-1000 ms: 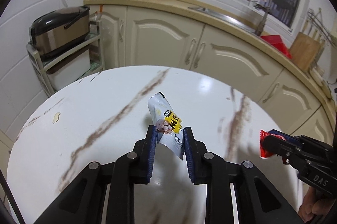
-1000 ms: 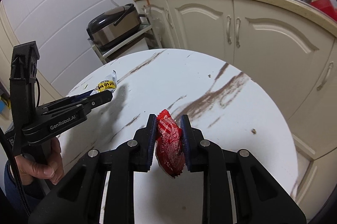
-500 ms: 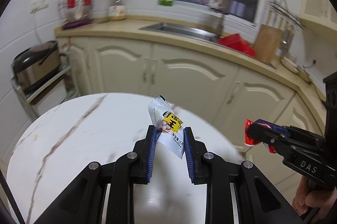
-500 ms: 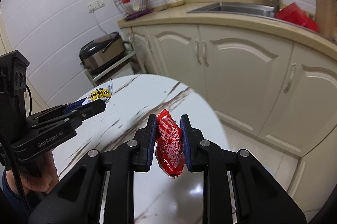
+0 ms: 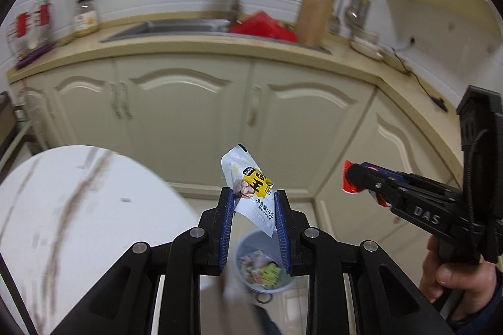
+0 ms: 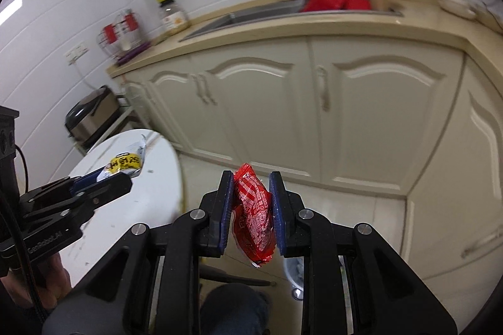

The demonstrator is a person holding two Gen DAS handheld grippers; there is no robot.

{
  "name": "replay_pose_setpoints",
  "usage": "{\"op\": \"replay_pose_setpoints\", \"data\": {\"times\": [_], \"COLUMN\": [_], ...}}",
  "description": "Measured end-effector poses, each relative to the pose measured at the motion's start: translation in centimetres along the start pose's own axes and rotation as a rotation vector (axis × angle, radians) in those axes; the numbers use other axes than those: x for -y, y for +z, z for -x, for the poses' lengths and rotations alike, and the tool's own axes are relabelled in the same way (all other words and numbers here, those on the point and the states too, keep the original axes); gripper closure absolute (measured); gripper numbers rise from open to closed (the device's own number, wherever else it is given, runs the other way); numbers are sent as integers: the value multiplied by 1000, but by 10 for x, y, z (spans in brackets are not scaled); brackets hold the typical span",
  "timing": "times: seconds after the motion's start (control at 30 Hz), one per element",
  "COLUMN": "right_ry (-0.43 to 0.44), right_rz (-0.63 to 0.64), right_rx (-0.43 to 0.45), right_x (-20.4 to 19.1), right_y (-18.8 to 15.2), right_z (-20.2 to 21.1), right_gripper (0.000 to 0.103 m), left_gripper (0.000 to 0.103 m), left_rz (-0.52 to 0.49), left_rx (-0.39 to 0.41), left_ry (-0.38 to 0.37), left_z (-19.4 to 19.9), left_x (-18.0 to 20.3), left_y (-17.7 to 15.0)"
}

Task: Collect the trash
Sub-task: 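Carry red packet and white-yellow wrapper over the blue bin and open both tools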

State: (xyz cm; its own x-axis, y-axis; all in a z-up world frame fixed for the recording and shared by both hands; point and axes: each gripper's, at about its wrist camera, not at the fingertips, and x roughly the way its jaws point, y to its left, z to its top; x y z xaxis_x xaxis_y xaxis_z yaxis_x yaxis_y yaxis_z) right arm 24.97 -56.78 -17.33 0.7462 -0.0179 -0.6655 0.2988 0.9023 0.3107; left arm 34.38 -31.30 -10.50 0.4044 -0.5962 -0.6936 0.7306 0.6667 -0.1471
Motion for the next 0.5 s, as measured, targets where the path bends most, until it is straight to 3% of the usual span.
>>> {"op": "replay_pose_setpoints", "data": {"times": [0.17,0.5], "right_ry": [-55,-60], "right_rz": [-84,-220], "right_rx": [-48,-188], "right_x": [60,136], "right_y": [-15,-51], "right_z": [-16,-87], "right_gripper": [81,81], "left_gripper": [81,78], "left_rz": [-36,-95], "left_rx": [-80,-253], "left_ry": [-32,-32], "left_z": [-48,-158], "left_x": [21,49], "left_y": [20,46]}}
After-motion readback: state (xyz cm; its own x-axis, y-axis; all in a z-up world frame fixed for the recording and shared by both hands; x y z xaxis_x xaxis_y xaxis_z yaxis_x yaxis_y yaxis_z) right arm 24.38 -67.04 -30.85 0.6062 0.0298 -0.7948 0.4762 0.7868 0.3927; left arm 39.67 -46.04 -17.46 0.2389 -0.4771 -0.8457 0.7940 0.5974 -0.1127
